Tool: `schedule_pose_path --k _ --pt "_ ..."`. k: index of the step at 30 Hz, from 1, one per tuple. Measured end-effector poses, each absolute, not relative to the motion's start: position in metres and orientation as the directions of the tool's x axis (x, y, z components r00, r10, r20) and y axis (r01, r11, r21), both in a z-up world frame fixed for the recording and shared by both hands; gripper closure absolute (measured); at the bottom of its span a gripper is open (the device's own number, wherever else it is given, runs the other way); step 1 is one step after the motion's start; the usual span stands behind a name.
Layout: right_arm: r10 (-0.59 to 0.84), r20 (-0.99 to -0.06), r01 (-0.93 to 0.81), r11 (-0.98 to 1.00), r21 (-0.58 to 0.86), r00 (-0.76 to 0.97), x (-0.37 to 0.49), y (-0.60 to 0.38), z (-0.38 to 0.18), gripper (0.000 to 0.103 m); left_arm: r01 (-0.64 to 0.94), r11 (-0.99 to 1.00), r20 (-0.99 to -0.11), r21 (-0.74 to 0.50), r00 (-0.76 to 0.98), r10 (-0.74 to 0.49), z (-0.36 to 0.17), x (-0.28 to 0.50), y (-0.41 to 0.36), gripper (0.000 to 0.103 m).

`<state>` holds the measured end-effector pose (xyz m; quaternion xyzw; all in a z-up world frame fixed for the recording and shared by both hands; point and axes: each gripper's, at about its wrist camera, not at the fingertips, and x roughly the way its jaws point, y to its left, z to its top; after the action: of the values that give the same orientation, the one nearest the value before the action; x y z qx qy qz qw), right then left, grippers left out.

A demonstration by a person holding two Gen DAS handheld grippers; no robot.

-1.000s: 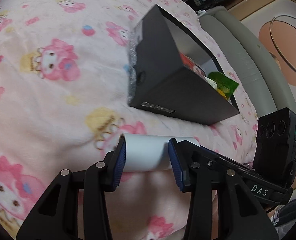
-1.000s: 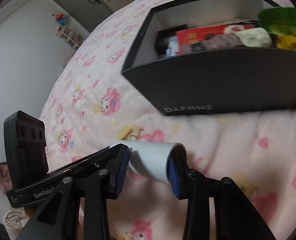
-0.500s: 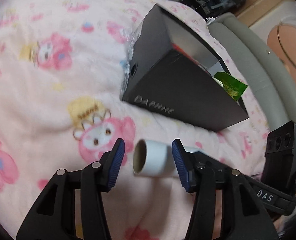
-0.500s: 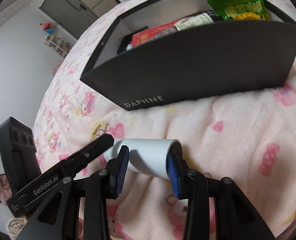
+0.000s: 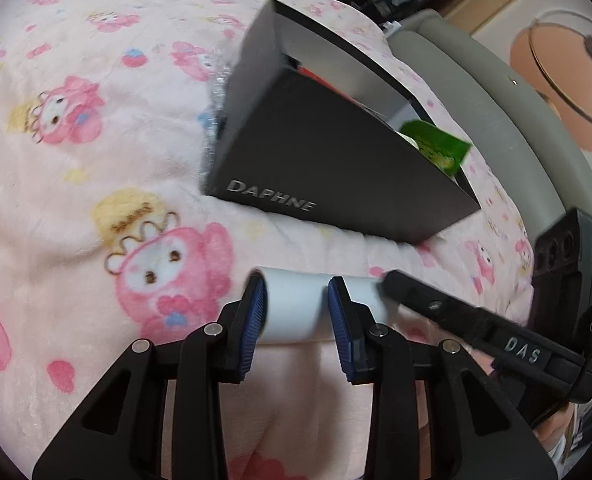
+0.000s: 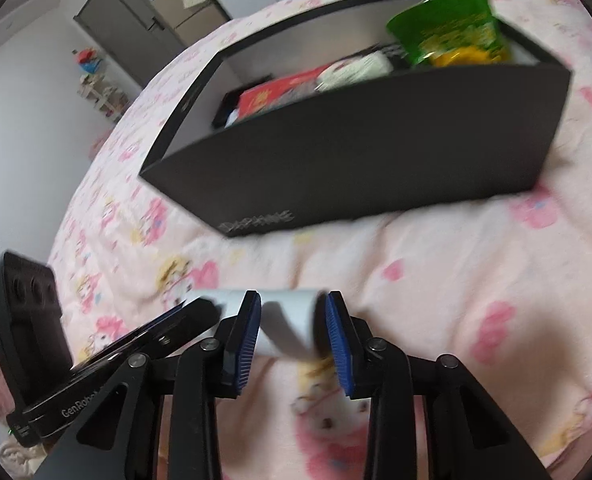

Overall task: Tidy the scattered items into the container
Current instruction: 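Lift the roller with both grippers and carry it over the box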

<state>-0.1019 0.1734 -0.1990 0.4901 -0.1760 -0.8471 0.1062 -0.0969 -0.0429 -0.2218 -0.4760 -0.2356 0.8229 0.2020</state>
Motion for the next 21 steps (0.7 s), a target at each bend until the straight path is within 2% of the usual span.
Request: schedule_pose_path --k 6,8,11,16,17,19,21 --pt "-0.41 -0.769 0.015 -0.886 0.463 -0.49 -0.099 0.184 -0.195 0.073 -0.031 -0.757 -0.663 -0.653 -0.459 0.591 -0.233 -0.104 -0.065 0.065" --pt "-0.429 -0.77 0.039 -0.883 0.467 -0.472 -0.1 0.174 -0.197 0.073 -0.03 -0.762 -0.671 -0.647 -0.453 0.588 -0.235 -0.105 -0.067 0.059" --pt "-0.428 -0.784 0.055 -0.889 0.454 -0.45 -0.102 0.159 -0.202 0.072 -0.039 -0.778 -0.688 -0.626 -0.443 0.575 -0.236 -0.106 -0.066 0.058" --pt "-0.41 -0.801 0.034 -0.897 0.441 -0.435 -0.103 0.155 -0.212 0.072 -0.079 -0.771 -0.687 -0.632 -0.404 0.604 -0.238 -0.106 -0.055 0.059" --pt "-0.415 -0.798 0.028 -0.893 0.449 -0.437 -0.103 0.157 -0.213 0.072 -0.095 -0.774 -0.686 -0.626 -0.403 0.605 -0.235 -0.104 -0.052 0.065" --pt "-0.428 -0.786 0.038 -0.887 0.461 -0.447 -0.103 0.156 -0.208 0.073 -0.133 -0.78 -0.685 -0.612 -0.405 0.606 -0.227 -0.098 -0.046 0.069" --pt "-0.434 -0.774 0.053 -0.884 0.464 -0.461 -0.104 0.154 -0.199 0.075 -0.167 -0.797 -0.683 -0.581 -0.432 0.589 -0.213 -0.094 -0.041 0.067"
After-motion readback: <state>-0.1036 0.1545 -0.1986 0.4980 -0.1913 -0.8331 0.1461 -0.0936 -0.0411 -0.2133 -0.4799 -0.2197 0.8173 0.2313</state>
